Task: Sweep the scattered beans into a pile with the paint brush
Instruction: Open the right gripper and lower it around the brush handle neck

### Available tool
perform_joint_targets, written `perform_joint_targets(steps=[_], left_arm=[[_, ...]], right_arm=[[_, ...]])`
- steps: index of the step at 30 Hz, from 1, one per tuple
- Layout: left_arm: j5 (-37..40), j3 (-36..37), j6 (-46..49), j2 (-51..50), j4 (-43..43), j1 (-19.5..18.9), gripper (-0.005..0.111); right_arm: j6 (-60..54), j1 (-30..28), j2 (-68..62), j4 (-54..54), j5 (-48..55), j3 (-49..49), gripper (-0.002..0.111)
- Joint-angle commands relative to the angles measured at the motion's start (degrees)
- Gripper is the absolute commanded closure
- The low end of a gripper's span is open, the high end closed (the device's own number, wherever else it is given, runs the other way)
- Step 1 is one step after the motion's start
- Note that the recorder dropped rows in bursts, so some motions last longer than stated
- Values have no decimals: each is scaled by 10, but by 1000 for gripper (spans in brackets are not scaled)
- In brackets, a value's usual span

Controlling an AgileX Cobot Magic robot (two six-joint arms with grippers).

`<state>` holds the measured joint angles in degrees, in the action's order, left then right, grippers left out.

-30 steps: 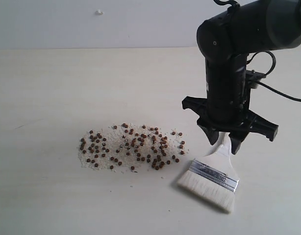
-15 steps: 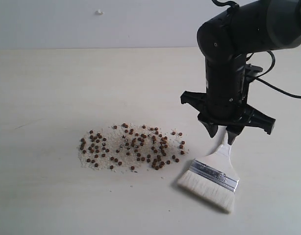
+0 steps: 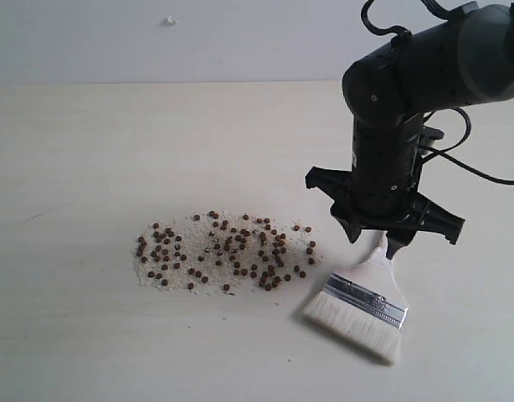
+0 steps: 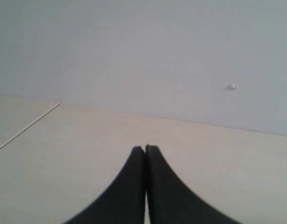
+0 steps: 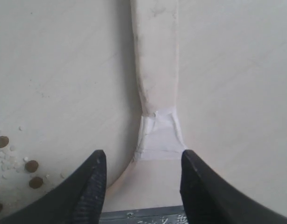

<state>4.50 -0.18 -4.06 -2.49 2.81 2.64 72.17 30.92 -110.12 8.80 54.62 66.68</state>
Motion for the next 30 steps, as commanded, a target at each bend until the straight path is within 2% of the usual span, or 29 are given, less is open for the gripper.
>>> perform_joint_targets(steps=[1,7,10,11,18,23,30], left_arm=[[-2,2,-5,4,0,3,107],[-2,2,-5,4,0,3,107],[-2,2,-5,4,0,3,107],[-2,2,-5,4,0,3,107],[-2,2,-5,4,0,3,107],[-2,2,-5,4,0,3,107],[-2,2,-5,4,0,3,107]], right_arm=[[-5,-5,0,1,9,-1,61],[1,-5,0,3,17,-1,60],[11,-7,0,2,4,-12,47],[12,-11,0,2,4,-13,46],[-58,-52,0,-35,0,-18,45],[-91,-53,0,-50,-36,-18,45],[-91,-53,0,-50,-36,-18,45]])
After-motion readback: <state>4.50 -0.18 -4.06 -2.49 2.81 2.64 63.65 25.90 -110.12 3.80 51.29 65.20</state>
